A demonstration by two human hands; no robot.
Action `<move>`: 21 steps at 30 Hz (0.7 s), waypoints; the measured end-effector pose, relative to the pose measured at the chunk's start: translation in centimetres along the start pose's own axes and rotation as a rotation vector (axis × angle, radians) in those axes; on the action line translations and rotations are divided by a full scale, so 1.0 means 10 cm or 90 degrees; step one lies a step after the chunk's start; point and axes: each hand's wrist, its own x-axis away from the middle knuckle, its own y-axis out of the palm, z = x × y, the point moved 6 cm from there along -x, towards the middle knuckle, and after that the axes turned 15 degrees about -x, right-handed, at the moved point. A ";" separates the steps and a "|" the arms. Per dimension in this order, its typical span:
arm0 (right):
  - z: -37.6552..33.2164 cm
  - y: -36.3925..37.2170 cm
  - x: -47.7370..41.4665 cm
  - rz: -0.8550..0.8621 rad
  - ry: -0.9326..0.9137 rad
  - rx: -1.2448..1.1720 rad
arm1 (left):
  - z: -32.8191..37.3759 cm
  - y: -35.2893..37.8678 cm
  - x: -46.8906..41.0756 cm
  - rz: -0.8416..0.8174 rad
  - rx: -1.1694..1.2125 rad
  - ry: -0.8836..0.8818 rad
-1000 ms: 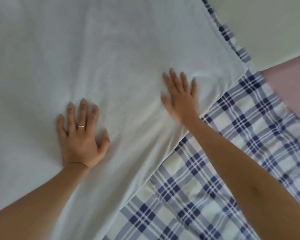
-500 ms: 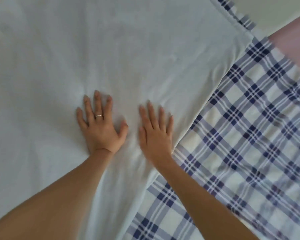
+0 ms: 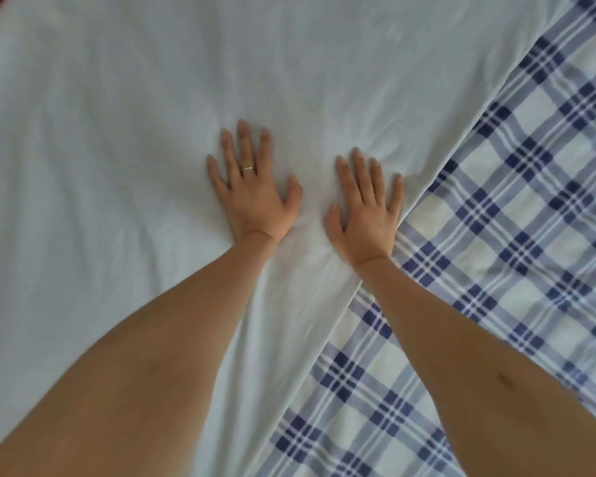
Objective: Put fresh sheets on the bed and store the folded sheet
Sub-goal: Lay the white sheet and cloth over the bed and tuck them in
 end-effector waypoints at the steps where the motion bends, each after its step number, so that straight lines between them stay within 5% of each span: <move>1: -0.02 -0.01 0.00 -0.003 -0.002 -0.004 | -0.04 -0.02 0.05 0.006 -0.002 0.025; 5: -0.04 -0.04 0.01 -0.007 -0.003 -0.027 | -0.44 0.04 0.91 0.010 -0.054 0.138; 11: -0.04 -0.06 0.03 0.019 -0.009 -0.047 | -1.40 0.36 2.48 -0.015 -0.128 0.064; 21: -0.07 -0.03 0.11 0.044 -0.013 -0.026 | -1.50 0.43 2.63 0.040 -0.087 0.048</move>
